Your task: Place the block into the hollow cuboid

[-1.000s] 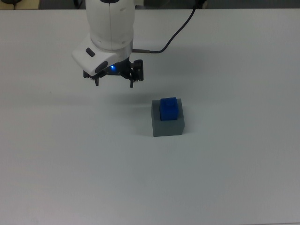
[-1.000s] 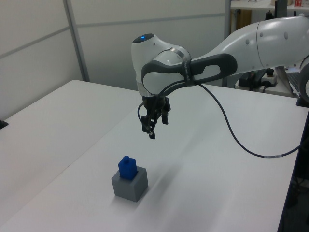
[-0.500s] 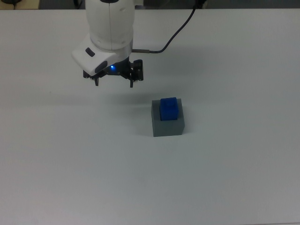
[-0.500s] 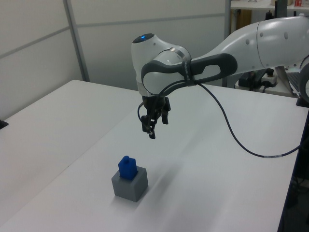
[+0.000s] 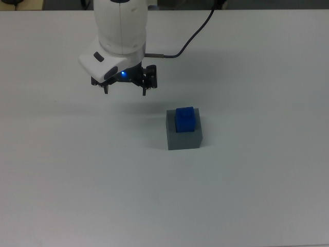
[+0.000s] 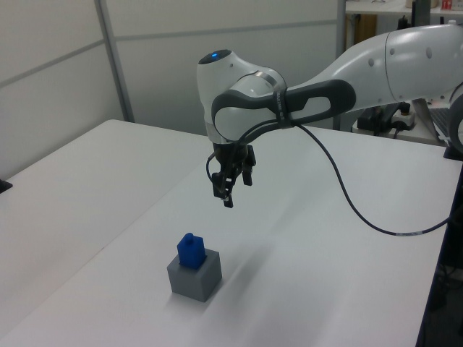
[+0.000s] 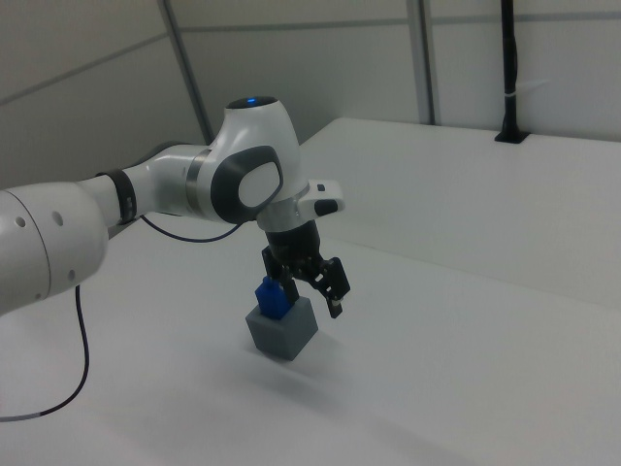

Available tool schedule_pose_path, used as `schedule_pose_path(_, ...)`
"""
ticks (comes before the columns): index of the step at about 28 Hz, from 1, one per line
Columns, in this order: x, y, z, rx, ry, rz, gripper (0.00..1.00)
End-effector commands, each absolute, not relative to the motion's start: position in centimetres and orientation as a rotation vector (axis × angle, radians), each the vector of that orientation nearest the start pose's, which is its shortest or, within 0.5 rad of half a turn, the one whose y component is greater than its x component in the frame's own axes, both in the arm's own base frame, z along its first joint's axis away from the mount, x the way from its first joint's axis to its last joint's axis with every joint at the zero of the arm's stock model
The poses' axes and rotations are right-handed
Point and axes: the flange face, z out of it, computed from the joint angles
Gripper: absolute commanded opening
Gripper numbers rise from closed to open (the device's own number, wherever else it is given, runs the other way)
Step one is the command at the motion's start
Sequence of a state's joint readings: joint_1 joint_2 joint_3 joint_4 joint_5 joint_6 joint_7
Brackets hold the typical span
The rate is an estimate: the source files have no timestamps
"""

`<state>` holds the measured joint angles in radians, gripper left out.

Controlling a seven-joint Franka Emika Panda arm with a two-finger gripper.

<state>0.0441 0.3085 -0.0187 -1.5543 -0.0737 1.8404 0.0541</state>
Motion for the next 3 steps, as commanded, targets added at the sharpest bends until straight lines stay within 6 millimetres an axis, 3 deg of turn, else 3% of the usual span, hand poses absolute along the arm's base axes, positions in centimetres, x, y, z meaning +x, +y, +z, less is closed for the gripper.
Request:
schedule_pose_path(1,64.58,1.18,47.85,-3.214,-0.004,0.063,1.0)
schedule_pose_path(3,64.56,1.53,47.84,-3.213,-0.013,0.065,1.0)
